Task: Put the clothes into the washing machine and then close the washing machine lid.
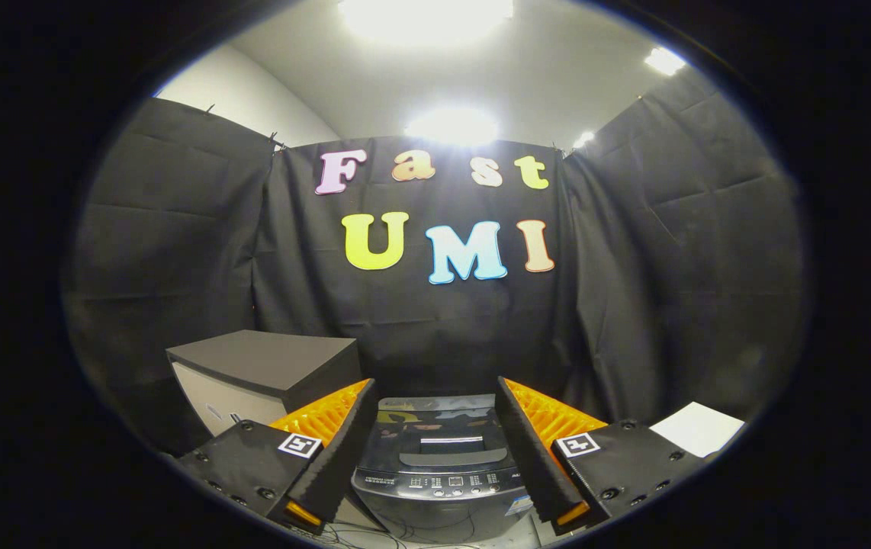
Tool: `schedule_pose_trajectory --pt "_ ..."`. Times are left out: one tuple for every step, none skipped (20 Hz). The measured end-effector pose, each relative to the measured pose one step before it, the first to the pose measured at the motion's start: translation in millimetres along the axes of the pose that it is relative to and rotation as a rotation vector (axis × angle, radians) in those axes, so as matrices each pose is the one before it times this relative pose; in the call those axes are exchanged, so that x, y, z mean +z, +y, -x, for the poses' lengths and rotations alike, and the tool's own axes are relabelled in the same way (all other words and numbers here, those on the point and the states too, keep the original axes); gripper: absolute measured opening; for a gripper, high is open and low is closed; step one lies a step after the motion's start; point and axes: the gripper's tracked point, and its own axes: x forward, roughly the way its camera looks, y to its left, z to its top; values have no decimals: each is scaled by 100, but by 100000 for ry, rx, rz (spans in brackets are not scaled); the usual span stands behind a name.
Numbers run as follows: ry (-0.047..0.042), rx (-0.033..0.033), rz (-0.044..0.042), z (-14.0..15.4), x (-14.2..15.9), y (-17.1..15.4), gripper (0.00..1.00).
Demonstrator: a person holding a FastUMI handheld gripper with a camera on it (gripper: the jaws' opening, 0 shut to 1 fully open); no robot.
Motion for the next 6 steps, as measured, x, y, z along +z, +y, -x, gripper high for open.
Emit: schedule_pose_trajectory --pt "-286 668 -134 169 85 24 96" --pt "405 511 581 103 -17 -24 96" --pt "-635 67 796 188 210 -166 96" --pt "-632 298 351 49 392 -77 96" --pt "-581 5 -52 98 319 -54 96" --pt "-729 -79 -318 56 317 -76 96"
